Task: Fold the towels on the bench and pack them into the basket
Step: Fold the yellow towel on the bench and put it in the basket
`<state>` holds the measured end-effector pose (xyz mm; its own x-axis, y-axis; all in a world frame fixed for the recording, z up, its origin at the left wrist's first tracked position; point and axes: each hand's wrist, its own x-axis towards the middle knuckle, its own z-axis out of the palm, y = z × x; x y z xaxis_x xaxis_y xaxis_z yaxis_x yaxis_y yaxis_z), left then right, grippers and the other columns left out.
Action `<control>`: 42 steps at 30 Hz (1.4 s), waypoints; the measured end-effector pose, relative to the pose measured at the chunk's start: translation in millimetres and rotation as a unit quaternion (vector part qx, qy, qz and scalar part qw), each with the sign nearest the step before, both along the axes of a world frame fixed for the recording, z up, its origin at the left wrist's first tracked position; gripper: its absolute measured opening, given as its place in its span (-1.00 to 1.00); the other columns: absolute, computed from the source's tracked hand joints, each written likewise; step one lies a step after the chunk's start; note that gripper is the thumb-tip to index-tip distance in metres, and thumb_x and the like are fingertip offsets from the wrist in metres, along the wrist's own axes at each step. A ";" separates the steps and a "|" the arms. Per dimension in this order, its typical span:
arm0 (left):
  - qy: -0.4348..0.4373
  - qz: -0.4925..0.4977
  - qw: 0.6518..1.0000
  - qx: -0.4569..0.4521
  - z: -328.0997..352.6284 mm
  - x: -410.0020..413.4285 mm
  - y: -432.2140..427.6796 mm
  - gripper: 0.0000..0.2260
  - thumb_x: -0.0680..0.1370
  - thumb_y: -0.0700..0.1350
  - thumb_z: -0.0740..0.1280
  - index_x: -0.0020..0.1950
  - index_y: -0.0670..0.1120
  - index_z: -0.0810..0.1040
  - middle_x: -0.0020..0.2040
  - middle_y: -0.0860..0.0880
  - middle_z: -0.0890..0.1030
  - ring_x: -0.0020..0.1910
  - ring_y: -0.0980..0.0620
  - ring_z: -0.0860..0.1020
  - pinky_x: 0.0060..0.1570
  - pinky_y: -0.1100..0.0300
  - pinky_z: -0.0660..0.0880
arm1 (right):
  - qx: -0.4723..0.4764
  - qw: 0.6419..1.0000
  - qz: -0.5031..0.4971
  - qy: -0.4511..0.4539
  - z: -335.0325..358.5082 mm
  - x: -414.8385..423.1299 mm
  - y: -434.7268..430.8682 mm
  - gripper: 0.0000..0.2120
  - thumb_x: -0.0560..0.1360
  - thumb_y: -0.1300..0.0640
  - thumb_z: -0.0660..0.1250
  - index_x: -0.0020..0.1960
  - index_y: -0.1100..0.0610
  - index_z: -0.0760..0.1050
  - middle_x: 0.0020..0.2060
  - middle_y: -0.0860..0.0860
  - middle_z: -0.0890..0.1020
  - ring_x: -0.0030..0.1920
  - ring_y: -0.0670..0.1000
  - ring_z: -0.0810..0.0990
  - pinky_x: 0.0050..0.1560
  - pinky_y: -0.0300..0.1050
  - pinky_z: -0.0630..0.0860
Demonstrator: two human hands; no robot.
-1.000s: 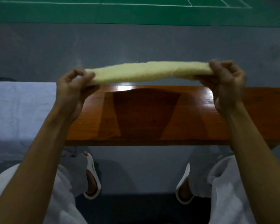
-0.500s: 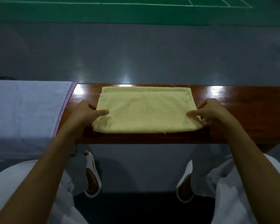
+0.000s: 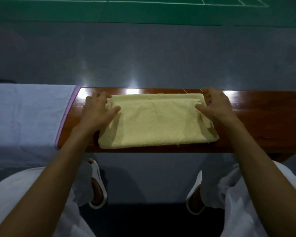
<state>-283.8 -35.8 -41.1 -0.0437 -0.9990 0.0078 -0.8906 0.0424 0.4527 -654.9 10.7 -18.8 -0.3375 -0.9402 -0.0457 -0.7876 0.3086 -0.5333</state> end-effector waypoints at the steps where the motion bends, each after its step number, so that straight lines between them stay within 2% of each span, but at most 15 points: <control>1: -0.016 -0.024 1.000 -0.001 -2.5 -1.9 -3.0 -0.52 0.56 0.17 0.42 0.41 0.01 0.45 0.42 -0.08 0.41 0.37 -0.14 0.36 0.29 -0.10 0.39 | -0.008 1.000 0.026 0.010 -4.0 1.8 -4.3 -0.38 0.45 0.09 0.52 0.45 -0.03 0.40 0.22 0.04 0.55 0.21 0.11 0.54 0.22 0.15 0.56; 4: -0.049 -0.066 0.997 0.001 -8.3 -5.0 -9.6 -0.51 0.51 0.22 0.44 0.37 0.04 0.51 0.37 -0.04 0.43 0.35 -0.11 0.33 0.23 -0.02 0.33 | 0.002 0.997 0.069 0.038 -11.1 6.9 -12.3 -0.44 0.43 0.13 0.51 0.39 -0.01 0.43 0.16 0.01 0.57 0.20 0.11 0.53 0.27 0.22 0.52; 7: -0.051 -0.073 0.996 -0.022 -7.4 -3.3 -13.4 -0.57 0.45 0.23 0.49 0.21 0.04 0.59 0.19 -0.01 0.52 0.21 -0.04 0.41 0.08 0.06 0.37 | 0.002 0.994 0.082 0.072 -11.7 7.8 -14.1 -0.68 0.41 0.10 0.54 0.08 -0.07 0.51 0.00 -0.05 0.58 0.11 0.09 0.54 0.20 0.22 0.54; 10: -0.032 -0.078 0.996 -0.038 -5.0 -4.6 -13.8 -0.65 0.41 0.24 0.52 0.02 0.06 0.58 0.00 0.02 0.54 0.04 -0.02 0.48 -0.01 0.03 0.49 | 0.006 0.992 0.089 0.085 -11.2 7.4 -14.4 -0.79 0.39 0.12 0.54 -0.09 -0.04 0.53 -0.08 -0.02 0.54 0.05 0.08 0.49 0.14 0.21 0.55; 13: -0.052 -0.074 0.996 -0.027 -5.3 -6.0 -12.6 -0.69 0.43 0.25 0.51 -0.07 0.07 0.54 -0.02 0.03 0.48 0.04 0.00 0.42 -0.04 0.08 0.42 | 0.015 0.992 0.091 0.086 -13.5 6.8 -14.2 -0.76 0.39 0.12 0.54 -0.11 0.00 0.48 0.00 0.02 0.51 0.09 0.09 0.48 0.11 0.13 0.55; 16: -0.028 -0.083 0.996 -0.012 -4.1 -8.6 -9.4 -0.72 0.48 0.17 0.50 -0.15 0.06 0.47 -0.03 0.02 0.49 -0.03 0.00 0.44 -0.12 0.12 0.41 | 0.007 0.994 0.091 0.067 -15.7 6.4 -15.1 -0.70 0.41 0.15 0.53 -0.02 0.03 0.42 -0.04 0.00 0.52 0.00 0.08 0.52 -0.05 0.00 0.49; 18: 0.004 -0.091 0.996 -0.001 -2.7 -12.1 -6.0 -0.76 0.52 0.08 0.50 -0.09 0.06 0.45 -0.04 0.03 0.54 -0.10 0.03 0.48 -0.20 0.15 0.39 | 0.009 0.994 0.088 0.068 -16.1 7.7 -14.7 -0.65 0.42 0.15 0.53 0.05 0.03 0.40 -0.04 -0.01 0.54 -0.02 0.06 0.53 -0.06 -0.02 0.48; 21: 0.036 -0.078 0.996 0.029 1.4 -13.7 -3.1 -0.74 0.52 0.02 0.51 0.08 0.04 0.48 0.04 0.07 0.53 -0.02 0.03 0.52 -0.13 0.12 0.45 | 0.001 0.994 0.088 0.066 -16.5 7.2 -13.0 -0.69 0.41 0.14 0.54 0.04 0.02 0.47 -0.04 -0.01 0.57 0.00 0.08 0.58 0.03 0.07 0.59; 23: 0.066 -0.072 0.994 0.054 3.3 -8.3 -5.7 -0.73 0.49 -0.05 0.55 0.11 0.03 0.55 0.09 0.03 0.56 0.03 0.03 0.53 -0.15 0.16 0.48 | -0.014 0.996 0.084 0.038 -15.3 3.8 -11.4 -0.77 0.44 0.17 0.51 0.01 0.05 0.50 -0.12 -0.02 0.57 -0.06 0.05 0.59 -0.06 -0.06 0.56; 26: 0.107 -0.062 0.989 0.078 7.8 0.8 -6.8 -0.75 0.46 -0.17 0.56 0.06 0.04 0.60 0.14 -0.01 0.59 0.10 0.02 0.55 -0.07 0.15 0.56 | -0.027 0.998 0.047 -0.041 -10.4 -3.9 -9.9 -0.83 0.45 0.22 0.50 -0.01 0.10 0.56 -0.12 -0.02 0.61 -0.12 -0.03 0.58 -0.23 -0.24 0.44; 28: 0.120 -0.054 0.988 0.079 10.2 2.5 -6.2 -0.76 0.46 -0.17 0.56 0.03 0.06 0.60 0.10 0.01 0.60 0.09 0.00 0.57 0.02 0.01 0.62 | -0.030 0.994 0.025 -0.107 -8.6 -9.3 -9.5 -0.84 0.46 0.23 0.50 0.03 0.15 0.61 -0.05 0.04 0.66 -0.05 0.01 0.64 -0.19 -0.19 0.53; 31: 0.185 -0.043 0.981 0.045 15.1 0.0 -5.2 -0.76 0.46 -0.20 0.55 0.08 -0.01 0.63 0.03 -0.01 0.62 0.03 -0.03 0.61 -0.02 -0.02 0.64 | -0.049 0.977 0.000 -0.209 -2.6 -12.1 -6.5 -0.82 0.50 0.27 0.48 0.10 0.18 0.64 0.02 0.08 0.68 0.03 0.05 0.66 -0.02 -0.03 0.64; 36: 0.281 -0.004 0.960 -0.004 20.9 -1.9 -9.4 -0.68 0.53 -0.24 0.49 0.26 -0.12 0.56 0.13 -0.10 0.62 0.07 -0.05 0.63 0.02 -0.02 0.65 | -0.113 0.938 -0.045 -0.323 3.9 -11.9 -8.5 -0.83 0.54 0.37 0.40 0.12 0.28 0.60 -0.10 0.05 0.65 -0.05 0.02 0.64 -0.04 -0.10 0.62; 40: 0.259 0.048 0.965 -0.011 0.3 -7.8 -12.8 -0.56 0.54 -0.16 0.49 0.38 -0.05 0.46 0.24 -0.05 0.58 0.19 -0.04 0.58 0.17 -0.08 0.60 | -0.130 0.938 -0.105 -0.305 -19.0 -6.3 -17.4 -0.74 0.49 0.36 0.44 0.17 0.27 0.58 -0.06 0.06 0.65 -0.03 0.01 0.65 -0.21 -0.40 0.56; 42: 0.167 0.041 0.984 -0.042 -8.9 -14.5 -10.6 -0.48 0.56 -0.08 0.47 0.48 -0.04 0.38 0.39 -0.09 0.49 0.35 -0.10 0.46 0.31 -0.08 0.49 | -0.135 0.961 -0.128 -0.204 -27.6 -4.1 -18.0 -0.65 0.48 0.27 0.47 0.24 0.20 0.54 0.02 0.02 0.63 0.03 -0.02 0.62 -0.22 -0.50 0.46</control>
<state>-298.3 -46.4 -50.0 0.0553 -0.9943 0.0911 -0.6945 0.0273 0.7190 -659.0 -7.3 -46.3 -0.5650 -0.8250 0.0107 -0.4124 0.2711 -0.8697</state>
